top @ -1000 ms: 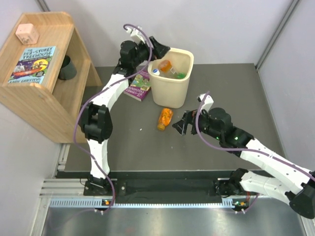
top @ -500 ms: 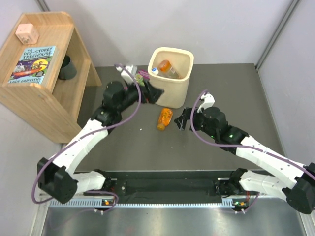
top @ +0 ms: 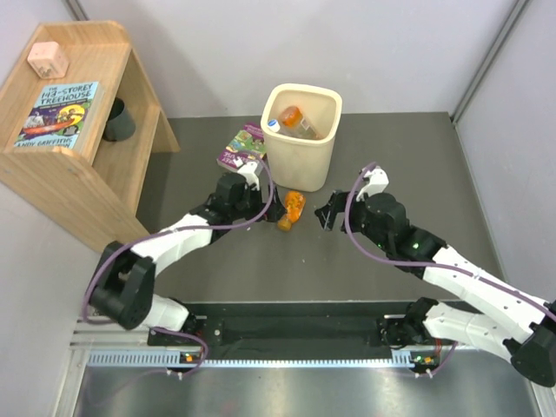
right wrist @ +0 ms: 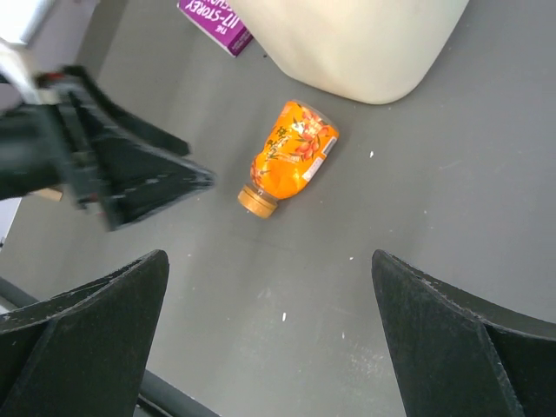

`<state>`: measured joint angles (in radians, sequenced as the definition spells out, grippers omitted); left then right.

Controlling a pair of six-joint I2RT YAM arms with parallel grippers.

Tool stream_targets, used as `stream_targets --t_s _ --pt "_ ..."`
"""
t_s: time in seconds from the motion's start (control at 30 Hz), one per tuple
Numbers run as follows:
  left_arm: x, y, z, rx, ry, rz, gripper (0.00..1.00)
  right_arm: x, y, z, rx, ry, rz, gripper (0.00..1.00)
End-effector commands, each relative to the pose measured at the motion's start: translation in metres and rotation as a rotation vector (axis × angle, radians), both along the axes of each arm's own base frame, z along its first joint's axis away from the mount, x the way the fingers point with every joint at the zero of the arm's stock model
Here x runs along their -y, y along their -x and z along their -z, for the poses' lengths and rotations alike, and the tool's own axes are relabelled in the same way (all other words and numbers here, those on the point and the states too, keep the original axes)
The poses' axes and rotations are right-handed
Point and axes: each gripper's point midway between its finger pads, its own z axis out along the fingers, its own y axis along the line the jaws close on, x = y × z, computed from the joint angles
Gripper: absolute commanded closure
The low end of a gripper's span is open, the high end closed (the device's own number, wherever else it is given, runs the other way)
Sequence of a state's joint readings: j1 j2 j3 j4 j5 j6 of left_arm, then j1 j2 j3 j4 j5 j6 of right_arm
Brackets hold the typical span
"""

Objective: Put the plastic bottles in the bin

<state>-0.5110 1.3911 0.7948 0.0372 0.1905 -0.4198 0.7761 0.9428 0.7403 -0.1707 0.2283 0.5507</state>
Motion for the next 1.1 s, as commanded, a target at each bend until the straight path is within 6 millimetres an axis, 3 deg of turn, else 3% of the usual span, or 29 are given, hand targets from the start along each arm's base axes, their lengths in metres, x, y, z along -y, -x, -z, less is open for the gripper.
stream_targets --t_s 0.0,0.3,0.53,0.63,0.67,0.73,0.77,0.87,0.97,1.0,1.07 --pt "0.024 -0.023 0.006 0.018 0.032 0.025 0.01 0.011 0.000 -0.010 0.030 -0.012 0.040 0.00" --pt "0.052 -0.044 0.046 -0.079 0.035 0.033 0.01 0.017 0.007 0.000 0.002 -0.008 0.046 0.00" --pt "0.063 -0.046 0.082 -0.144 -0.028 0.063 0.03 0.015 0.009 0.014 -0.031 0.006 0.037 0.00" --pt "0.070 -0.038 0.092 -0.171 -0.033 0.125 0.37 0.015 0.007 0.017 -0.039 0.019 0.039 0.00" --pt "0.069 -0.036 0.094 -0.180 -0.035 0.132 0.63 0.015 0.007 0.016 -0.037 0.018 0.042 0.00" --pt "0.066 -0.030 0.097 -0.194 -0.042 0.141 0.81 0.014 0.005 0.017 -0.038 0.025 0.043 0.00" --pt "0.064 -0.026 0.097 -0.201 -0.050 0.141 0.86 0.014 0.004 0.014 -0.032 0.023 0.045 0.00" --pt "0.056 -0.018 0.078 -0.172 -0.039 0.134 0.86 0.013 -0.001 0.005 -0.013 0.014 0.059 0.00" --pt "0.053 -0.005 0.032 -0.106 0.036 0.136 0.87 0.011 -0.006 -0.004 0.000 -0.002 0.069 0.00" --pt "0.053 0.000 0.003 -0.052 0.105 0.142 0.89 0.008 -0.006 -0.007 -0.002 -0.020 0.056 0.00" --pt "0.059 0.013 -0.031 -0.007 0.216 0.196 0.93 -0.004 -0.008 -0.019 0.020 -0.086 0.019 0.00"
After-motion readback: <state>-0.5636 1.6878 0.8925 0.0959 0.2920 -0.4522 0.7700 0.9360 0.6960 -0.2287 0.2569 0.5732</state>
